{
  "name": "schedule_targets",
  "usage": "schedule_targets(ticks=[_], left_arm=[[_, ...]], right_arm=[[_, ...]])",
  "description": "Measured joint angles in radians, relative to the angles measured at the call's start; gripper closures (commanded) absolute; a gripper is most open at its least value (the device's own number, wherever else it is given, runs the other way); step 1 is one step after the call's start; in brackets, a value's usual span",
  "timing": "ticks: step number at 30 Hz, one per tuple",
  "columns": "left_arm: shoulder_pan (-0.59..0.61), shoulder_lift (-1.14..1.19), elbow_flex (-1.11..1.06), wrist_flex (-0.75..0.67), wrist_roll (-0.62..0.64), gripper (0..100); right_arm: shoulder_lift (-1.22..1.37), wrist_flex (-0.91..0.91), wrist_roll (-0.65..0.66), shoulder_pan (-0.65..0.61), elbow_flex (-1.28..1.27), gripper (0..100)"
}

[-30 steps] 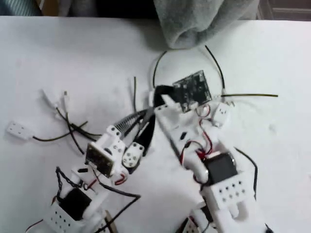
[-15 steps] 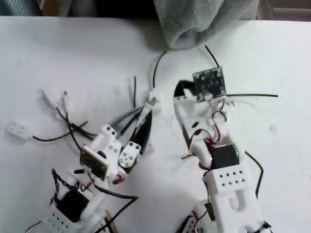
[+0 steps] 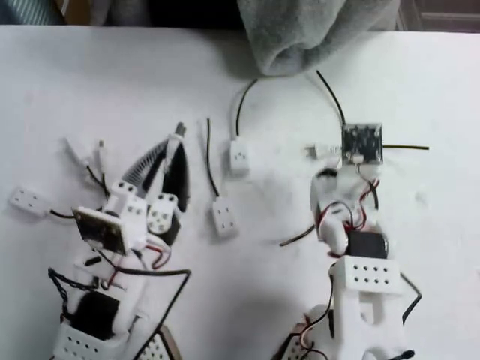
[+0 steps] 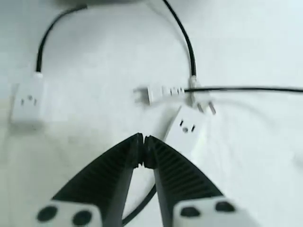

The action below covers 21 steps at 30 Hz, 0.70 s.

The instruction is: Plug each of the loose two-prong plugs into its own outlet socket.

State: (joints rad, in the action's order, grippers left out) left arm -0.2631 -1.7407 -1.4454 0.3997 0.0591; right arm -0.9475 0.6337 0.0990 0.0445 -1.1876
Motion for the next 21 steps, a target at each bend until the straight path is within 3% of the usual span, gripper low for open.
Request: schedule_targets(ticks=[5,8,16,21], left_arm=[[0.041,0.327,0.232,0.026,0.003,98],[0.044,0.575,0.439,0.137,0.000,98],[-0.018,1.088,1.037,0.621,-0.315,98],[-0.041,1.231,1.227,0.798,-0.497,98]], right_arm=[[0.000,0.000,0.000,0.012,-0.100,97.4],[0.000,-0.023,0.000,0.035,-0.150,97.4],[0.000,-0.114,0.000,0.104,-0.186,97.4],[0.000,-0.114,0.000,0.135,-0.186,97.4]])
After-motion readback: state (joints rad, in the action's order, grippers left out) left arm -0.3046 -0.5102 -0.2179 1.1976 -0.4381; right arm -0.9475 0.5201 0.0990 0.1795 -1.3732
